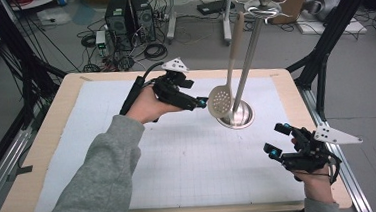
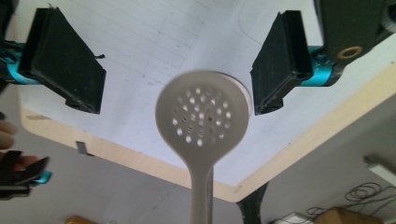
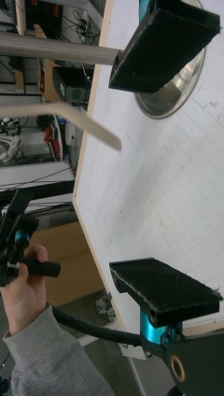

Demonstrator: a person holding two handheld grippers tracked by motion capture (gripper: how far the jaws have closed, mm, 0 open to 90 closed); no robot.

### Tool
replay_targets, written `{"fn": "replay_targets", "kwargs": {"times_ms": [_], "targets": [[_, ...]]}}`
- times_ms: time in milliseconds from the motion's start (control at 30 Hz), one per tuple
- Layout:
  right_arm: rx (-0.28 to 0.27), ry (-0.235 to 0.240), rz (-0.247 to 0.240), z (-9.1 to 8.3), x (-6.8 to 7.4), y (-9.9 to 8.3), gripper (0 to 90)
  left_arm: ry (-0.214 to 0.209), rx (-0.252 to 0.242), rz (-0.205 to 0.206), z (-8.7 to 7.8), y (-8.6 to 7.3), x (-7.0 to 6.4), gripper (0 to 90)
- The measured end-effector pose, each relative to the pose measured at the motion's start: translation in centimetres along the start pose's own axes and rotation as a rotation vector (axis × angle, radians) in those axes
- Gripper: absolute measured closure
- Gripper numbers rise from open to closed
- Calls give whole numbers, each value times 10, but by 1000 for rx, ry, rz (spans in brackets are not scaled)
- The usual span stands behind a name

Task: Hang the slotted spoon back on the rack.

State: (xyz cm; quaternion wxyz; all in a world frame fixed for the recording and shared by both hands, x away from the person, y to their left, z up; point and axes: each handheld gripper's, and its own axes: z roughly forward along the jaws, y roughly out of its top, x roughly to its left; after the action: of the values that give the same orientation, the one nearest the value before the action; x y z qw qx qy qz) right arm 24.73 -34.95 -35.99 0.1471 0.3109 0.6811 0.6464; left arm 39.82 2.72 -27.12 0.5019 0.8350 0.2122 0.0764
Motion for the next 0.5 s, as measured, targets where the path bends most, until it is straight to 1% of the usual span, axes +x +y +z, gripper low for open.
{"fn": "replay_targets", "kwargs": {"times_ms": [67, 100, 200, 233, 333, 433, 467, 500], "targets": [[2, 0, -2, 2, 0, 0, 99, -53, -36, -36, -9, -6, 2, 173], [7, 4, 0, 3, 1, 0, 99, -58, -45, -43, -12, -8, 2, 172], [9, 5, -10, 6, 1, 0, 99, -25, -65, -22, -22, -14, 2, 170], [15, 8, -5, 6, 2, 0, 99, -20, -68, -19, -25, -16, 2, 170], [18, 8, -6, 9, 2, 1, 99, 36, -92, 13, -35, -23, 1, 171], [25, 12, -12, 11, 3, 1, 99, 46, -92, 21, -42, -31, 1, 172], [26, 13, -14, 12, 3, 1, 99, 61, -90, 24, -45, -35, 2, 172], [29, 14, -14, 13, 4, 1, 99, 67, -92, 16, -47, -38, 2, 172]]}}
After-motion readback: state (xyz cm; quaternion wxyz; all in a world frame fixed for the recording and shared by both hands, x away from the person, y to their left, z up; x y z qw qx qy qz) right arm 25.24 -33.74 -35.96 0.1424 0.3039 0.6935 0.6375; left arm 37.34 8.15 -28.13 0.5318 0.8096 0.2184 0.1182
